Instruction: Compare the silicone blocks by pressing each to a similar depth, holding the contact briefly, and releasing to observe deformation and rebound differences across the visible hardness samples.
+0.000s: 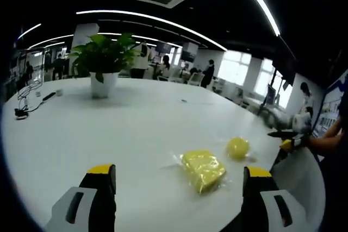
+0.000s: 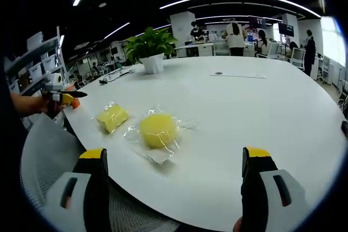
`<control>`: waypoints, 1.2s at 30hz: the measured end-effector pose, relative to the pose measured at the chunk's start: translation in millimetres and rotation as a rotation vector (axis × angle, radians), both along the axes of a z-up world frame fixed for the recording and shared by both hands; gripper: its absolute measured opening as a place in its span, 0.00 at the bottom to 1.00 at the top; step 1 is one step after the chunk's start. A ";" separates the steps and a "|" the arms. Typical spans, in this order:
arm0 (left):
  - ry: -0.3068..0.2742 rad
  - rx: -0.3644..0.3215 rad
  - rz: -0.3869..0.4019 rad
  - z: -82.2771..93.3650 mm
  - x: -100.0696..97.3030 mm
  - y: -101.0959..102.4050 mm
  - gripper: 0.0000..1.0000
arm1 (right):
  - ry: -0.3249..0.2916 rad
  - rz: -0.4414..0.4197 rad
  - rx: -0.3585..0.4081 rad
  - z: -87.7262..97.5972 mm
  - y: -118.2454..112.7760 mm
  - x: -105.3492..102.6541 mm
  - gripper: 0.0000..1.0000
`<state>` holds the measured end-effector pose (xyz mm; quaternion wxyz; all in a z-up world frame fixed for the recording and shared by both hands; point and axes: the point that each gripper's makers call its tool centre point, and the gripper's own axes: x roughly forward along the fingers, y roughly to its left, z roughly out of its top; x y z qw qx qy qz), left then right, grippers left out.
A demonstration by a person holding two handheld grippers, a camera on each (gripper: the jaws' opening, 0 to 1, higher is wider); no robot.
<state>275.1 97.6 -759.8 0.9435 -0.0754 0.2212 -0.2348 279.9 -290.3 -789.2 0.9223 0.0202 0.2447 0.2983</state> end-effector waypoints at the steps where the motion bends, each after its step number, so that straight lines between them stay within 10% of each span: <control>1: -0.001 -0.004 0.000 1.1 0.4 0.2 0.99 | -0.002 -0.001 0.001 0.4 0.6 -0.4 0.96; 36: 0.021 -0.036 -0.019 0.4 -0.3 1.0 1.00 | 0.011 0.015 0.006 0.4 11.3 1.6 0.96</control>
